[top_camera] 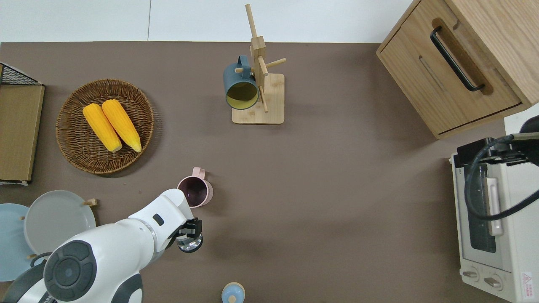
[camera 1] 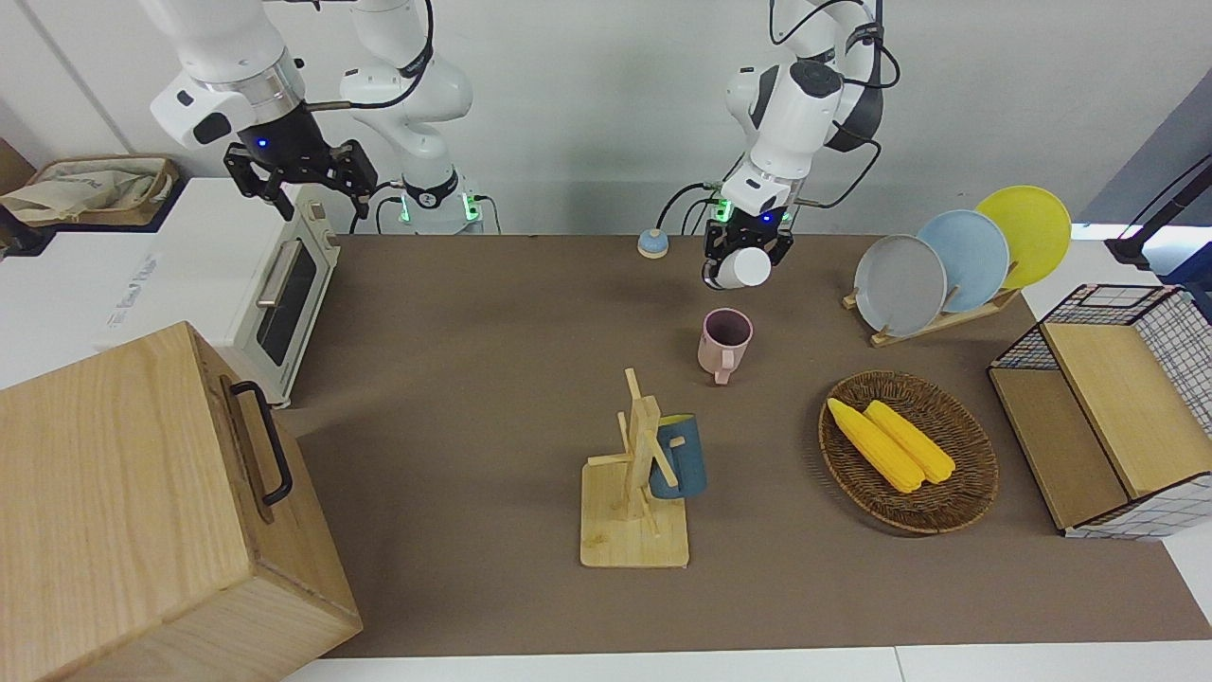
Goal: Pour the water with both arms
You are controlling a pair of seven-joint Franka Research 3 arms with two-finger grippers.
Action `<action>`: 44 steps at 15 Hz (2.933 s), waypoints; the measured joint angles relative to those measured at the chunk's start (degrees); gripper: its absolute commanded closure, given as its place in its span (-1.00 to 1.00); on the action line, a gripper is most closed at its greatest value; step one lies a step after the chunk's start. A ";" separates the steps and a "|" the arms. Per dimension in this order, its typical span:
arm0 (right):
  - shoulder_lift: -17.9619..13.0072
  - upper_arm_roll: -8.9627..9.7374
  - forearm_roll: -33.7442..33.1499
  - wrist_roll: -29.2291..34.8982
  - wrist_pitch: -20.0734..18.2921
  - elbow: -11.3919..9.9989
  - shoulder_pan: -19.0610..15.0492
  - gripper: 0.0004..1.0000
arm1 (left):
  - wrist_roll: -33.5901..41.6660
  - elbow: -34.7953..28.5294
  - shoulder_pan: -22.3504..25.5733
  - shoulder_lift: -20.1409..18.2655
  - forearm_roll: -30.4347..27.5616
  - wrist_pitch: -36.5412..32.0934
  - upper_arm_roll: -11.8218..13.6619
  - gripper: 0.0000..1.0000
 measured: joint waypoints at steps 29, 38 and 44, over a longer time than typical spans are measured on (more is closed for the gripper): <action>0.00 0.26 0.26 0.00 0.01 -0.01 0.45 -0.97 | -1.64 16.35 0.19 16.38 4.68 -21.58 0.32 1.00; 0.00 0.31 0.27 -0.01 0.01 -0.01 0.45 -0.97 | -1.65 23.40 0.17 21.39 5.65 -29.94 0.28 1.00; 0.00 0.31 0.27 -0.01 0.01 -0.01 0.45 -0.97 | -1.65 25.15 0.16 23.46 6.00 -32.63 0.25 1.00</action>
